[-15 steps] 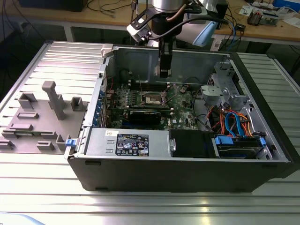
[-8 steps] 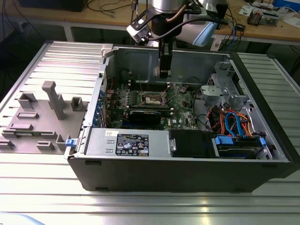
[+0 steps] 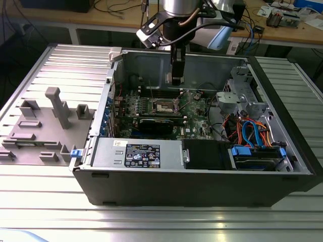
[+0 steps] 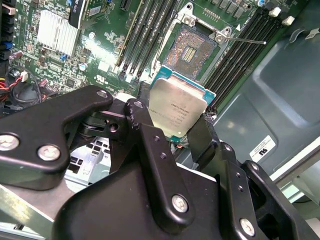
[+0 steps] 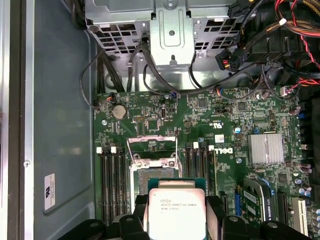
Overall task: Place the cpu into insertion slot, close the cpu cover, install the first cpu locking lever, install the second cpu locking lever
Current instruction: 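Place the cpu into insertion slot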
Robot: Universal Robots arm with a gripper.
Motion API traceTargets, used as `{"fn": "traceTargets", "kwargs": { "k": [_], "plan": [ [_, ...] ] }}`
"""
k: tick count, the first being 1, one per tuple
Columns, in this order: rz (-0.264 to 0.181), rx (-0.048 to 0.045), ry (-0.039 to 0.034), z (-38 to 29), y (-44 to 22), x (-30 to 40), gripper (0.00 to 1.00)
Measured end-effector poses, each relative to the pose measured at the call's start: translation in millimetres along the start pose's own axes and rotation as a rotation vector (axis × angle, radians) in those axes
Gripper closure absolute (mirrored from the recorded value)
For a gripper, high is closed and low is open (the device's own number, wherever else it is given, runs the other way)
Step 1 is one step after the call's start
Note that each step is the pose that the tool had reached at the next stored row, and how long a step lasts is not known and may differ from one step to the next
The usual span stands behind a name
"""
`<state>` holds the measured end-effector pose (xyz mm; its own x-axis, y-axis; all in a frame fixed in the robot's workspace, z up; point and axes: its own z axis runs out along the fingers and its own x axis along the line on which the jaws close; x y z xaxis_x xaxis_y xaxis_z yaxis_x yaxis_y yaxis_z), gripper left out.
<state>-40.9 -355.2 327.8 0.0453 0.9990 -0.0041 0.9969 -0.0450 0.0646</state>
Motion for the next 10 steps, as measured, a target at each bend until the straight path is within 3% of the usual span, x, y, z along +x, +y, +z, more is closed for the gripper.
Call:
{"fn": "traceTargets", "kwargs": {
  "k": [10],
  "plan": [
    [0.000, 0.0000, 0.0000, 7.0, -0.8, 0.0, 0.46]
  ]
}}
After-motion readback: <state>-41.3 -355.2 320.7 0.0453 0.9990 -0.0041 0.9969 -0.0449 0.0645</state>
